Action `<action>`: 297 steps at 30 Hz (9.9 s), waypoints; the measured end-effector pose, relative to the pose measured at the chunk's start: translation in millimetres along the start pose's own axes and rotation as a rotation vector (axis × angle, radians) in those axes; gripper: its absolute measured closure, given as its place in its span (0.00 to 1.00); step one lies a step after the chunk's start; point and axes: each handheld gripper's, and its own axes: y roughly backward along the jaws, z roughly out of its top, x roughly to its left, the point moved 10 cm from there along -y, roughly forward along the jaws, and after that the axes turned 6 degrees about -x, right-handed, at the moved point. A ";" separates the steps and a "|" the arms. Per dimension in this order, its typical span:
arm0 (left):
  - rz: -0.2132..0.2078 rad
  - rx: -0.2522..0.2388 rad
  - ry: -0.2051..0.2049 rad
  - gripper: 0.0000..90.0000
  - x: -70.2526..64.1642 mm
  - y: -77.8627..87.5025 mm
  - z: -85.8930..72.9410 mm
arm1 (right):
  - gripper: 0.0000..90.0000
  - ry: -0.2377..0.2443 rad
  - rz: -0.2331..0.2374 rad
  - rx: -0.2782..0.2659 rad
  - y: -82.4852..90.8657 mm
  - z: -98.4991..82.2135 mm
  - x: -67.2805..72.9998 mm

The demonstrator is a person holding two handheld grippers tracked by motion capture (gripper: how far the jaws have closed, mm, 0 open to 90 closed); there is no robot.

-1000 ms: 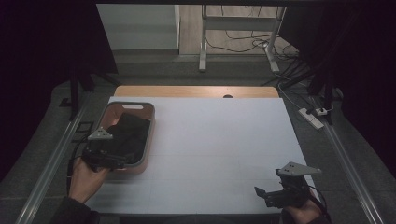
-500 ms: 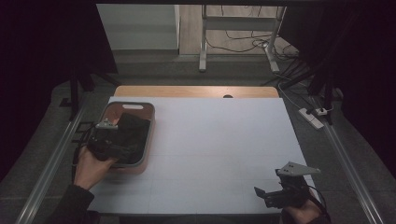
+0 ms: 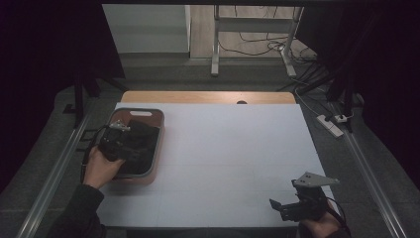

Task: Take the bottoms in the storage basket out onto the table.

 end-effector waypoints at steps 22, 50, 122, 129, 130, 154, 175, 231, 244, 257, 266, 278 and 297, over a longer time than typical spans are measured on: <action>0.056 0.097 0.046 0.00 36.7 -28.7 -2.2 | 0.00 0.000 0.003 0.007 -0.6 -0.5 0.2; 0.047 0.387 0.059 0.00 38.6 -70.5 -31.0 | 0.00 0.014 0.005 0.016 -1.6 -1.0 1.4; 0.040 -0.213 0.111 0.81 20.2 63.9 88.5 | 0.00 0.029 0.014 0.009 -0.4 -0.8 3.7; 0.024 -0.275 0.079 0.81 5.8 76.8 102.1 | 0.00 0.029 0.013 0.008 -0.2 -0.8 3.7; 0.021 -0.284 0.076 0.81 4.0 78.4 103.7 | 0.00 0.029 0.013 0.008 -0.1 -0.8 3.7; -0.079 -0.348 -0.052 0.81 -60.9 76.9 132.4 | 0.00 0.031 0.013 0.007 0.2 -0.8 4.0; -0.177 -0.363 -0.144 0.80 -117.0 59.7 146.4 | 0.00 0.031 0.012 0.010 0.3 -1.3 4.1; -0.338 -0.249 -0.168 0.80 -185.6 -56.2 122.7 | 0.00 0.035 0.014 0.009 0.7 -1.7 4.1; -0.324 -0.179 -0.175 0.80 -183.8 -80.0 109.5 | 0.00 0.041 0.018 0.008 0.8 -1.8 4.4; -0.307 -0.139 -0.182 0.79 -179.8 -95.4 101.2 | 0.00 0.045 0.019 0.009 0.9 -1.9 4.7; -0.295 -0.115 -0.187 0.78 -178.6 -101.9 97.0 | 0.00 0.045 0.020 0.008 1.2 -1.9 4.9; -0.287 -0.066 -0.185 0.78 -178.9 -108.3 91.0 | 0.00 0.045 0.020 0.008 1.3 -2.0 5.1; -0.259 0.029 -0.229 0.75 -177.6 -124.5 74.8 | 0.00 0.049 0.020 0.009 1.3 -2.2 5.3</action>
